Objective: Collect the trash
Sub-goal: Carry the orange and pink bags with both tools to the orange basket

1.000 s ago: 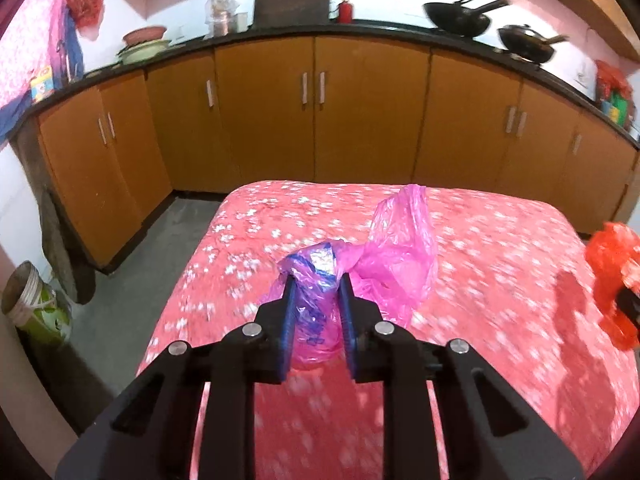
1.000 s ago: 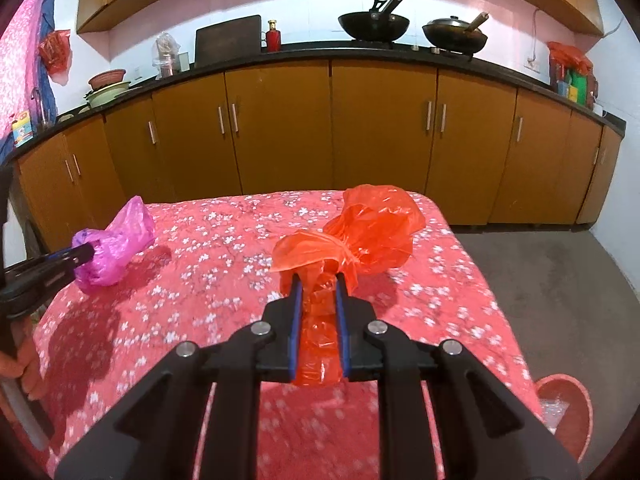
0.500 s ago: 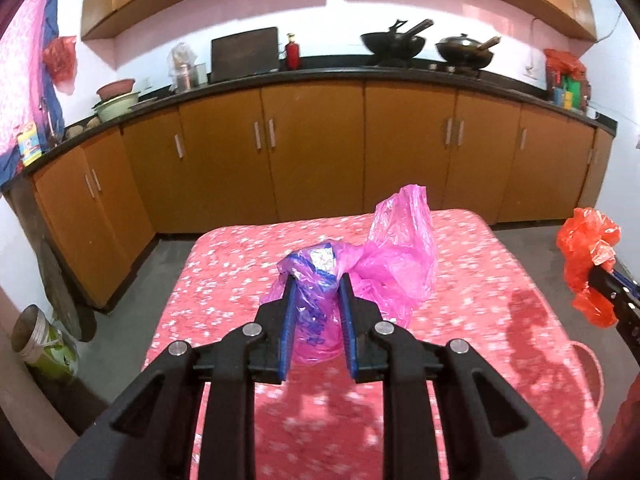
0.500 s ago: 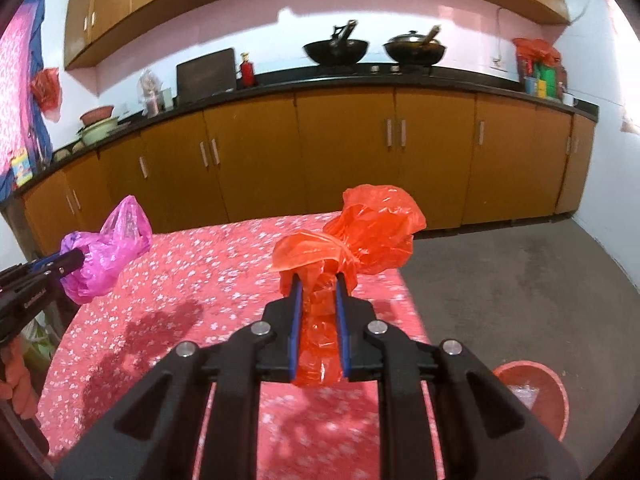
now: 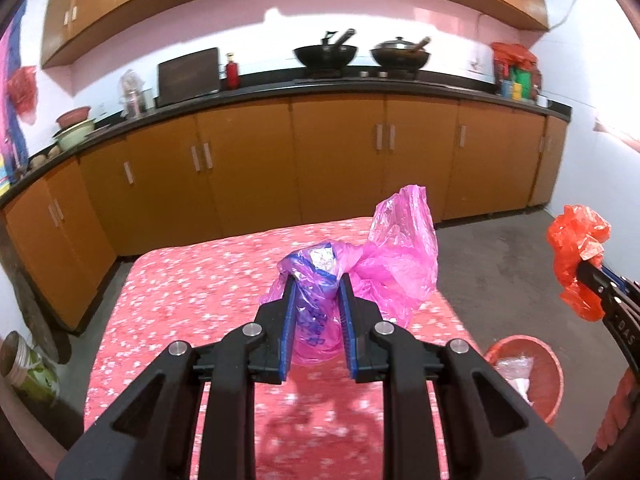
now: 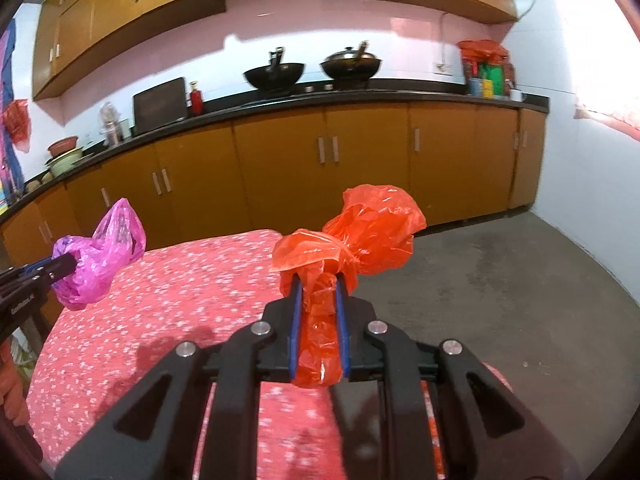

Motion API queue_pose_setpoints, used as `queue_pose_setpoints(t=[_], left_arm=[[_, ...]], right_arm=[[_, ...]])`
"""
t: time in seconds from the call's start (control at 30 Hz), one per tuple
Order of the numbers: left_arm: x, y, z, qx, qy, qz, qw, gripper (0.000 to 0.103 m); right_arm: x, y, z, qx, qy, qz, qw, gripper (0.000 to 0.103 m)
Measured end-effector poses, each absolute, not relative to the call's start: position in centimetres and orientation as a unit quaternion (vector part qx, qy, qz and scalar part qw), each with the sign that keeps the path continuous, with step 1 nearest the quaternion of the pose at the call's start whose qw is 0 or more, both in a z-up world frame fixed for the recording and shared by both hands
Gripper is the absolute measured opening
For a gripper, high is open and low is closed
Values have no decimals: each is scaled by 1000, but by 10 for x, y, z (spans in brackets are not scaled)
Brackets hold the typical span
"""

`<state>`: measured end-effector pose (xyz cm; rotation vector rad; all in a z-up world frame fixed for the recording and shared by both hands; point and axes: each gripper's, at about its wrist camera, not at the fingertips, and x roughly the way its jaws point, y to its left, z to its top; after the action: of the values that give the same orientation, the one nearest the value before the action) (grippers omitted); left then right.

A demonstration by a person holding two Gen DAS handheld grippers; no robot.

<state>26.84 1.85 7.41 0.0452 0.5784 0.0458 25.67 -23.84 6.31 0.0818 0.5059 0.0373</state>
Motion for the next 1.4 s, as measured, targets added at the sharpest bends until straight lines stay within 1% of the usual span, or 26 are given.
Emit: queue_pose_setpoints(t=[0.5, 0.8, 1.4], left_arm=[[269, -67, 68, 39, 296, -30, 954, 20], [268, -94, 57, 42, 310, -44, 949, 20], [271, -148, 29, 65, 337, -73, 936, 20]], right_arm=[[244, -323, 57, 51, 245, -38, 967, 16], [240, -351, 48, 50, 252, -58, 965, 16], [242, -391, 11, 67, 281, -81, 954, 16]])
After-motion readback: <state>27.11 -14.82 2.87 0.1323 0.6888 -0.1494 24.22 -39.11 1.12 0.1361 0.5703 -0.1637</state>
